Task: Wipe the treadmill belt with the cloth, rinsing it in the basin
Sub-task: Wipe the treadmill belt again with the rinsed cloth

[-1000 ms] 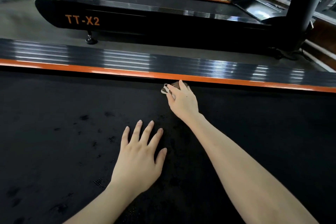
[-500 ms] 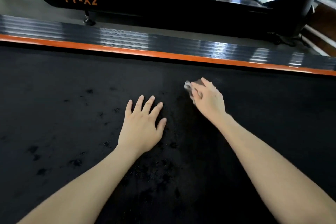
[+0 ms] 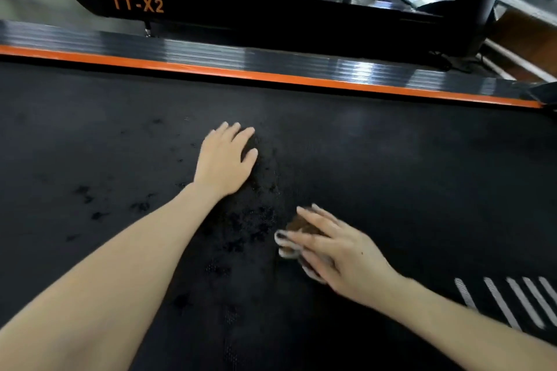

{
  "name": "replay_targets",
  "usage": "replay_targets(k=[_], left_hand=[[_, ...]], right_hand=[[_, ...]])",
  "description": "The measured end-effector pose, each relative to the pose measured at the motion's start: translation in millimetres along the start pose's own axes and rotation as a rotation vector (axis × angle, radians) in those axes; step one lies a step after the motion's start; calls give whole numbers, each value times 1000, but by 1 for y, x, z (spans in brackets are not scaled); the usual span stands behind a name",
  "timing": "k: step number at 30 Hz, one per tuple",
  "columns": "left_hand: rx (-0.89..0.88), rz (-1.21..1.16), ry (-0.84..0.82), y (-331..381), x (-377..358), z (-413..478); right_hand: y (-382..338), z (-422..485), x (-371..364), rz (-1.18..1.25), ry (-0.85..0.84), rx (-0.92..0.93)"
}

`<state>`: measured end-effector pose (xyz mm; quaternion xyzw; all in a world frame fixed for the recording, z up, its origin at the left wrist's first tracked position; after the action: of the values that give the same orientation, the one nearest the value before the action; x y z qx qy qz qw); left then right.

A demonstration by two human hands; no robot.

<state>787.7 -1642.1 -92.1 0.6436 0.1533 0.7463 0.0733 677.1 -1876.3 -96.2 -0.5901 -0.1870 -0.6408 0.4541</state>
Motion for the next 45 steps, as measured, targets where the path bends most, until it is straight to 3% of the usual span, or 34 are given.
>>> replay_targets(k=[2,4,8,10,13,16,19,20,22,24,26,28,32,34,36,41,45], left_hand=[[-15,-28,81,-3,18,-10],[-37,-16,117,-11,31,-25],[44,75,36,-38,38,-60],[147,101,-29,-50,35,-76],[286,105,-52,-64,33,-95],[312,177,-73,-76,29,-109],[302,216,-87,-79,21,-118],[297,223,-76,-79,20,-119],[296,228,-70,-78,18,-117],[302,230,-72,-79,16,-117],[300,229,-66,-80,16,-116],[295,223,-72,-80,16,-117],[290,238,-77,-79,17,-116],[280,246,-72,-81,17,-117],[257,252,-72,-82,17,-117],[216,275,-92,-88,15,-115],[131,316,-41,-90,23,-110]], right_hand=[[30,21,-1,-101,78,-100],[60,50,-3,-152,224,-312],[73,94,-13,-172,266,-489],[52,94,-16,-141,225,-422],[-1,70,-28,-11,110,-105],[-44,27,-37,107,-45,166],[-25,21,-24,63,-58,260],[-10,29,-19,8,-9,239],[25,51,-8,-51,141,21],[56,68,-2,-72,206,-265],[61,76,-3,-99,221,-359],[36,76,-10,-61,185,-288],[-50,51,-41,88,41,184],[-64,41,-42,129,-43,277],[-46,41,-34,98,-50,237],[18,20,-1,2,161,-235],[-28,44,-24,14,156,-151]])
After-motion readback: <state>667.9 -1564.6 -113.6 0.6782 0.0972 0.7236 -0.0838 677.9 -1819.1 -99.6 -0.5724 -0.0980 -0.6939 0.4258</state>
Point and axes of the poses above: each hand's wrist, its own z-axis towards the middle knuckle, its own x-axis out of the back of the hand, y = z × x, the point moved 2 cm from there along z, towards the middle knuckle, and after that the axes turned 11 degrees about x, right-handed, at the moved point
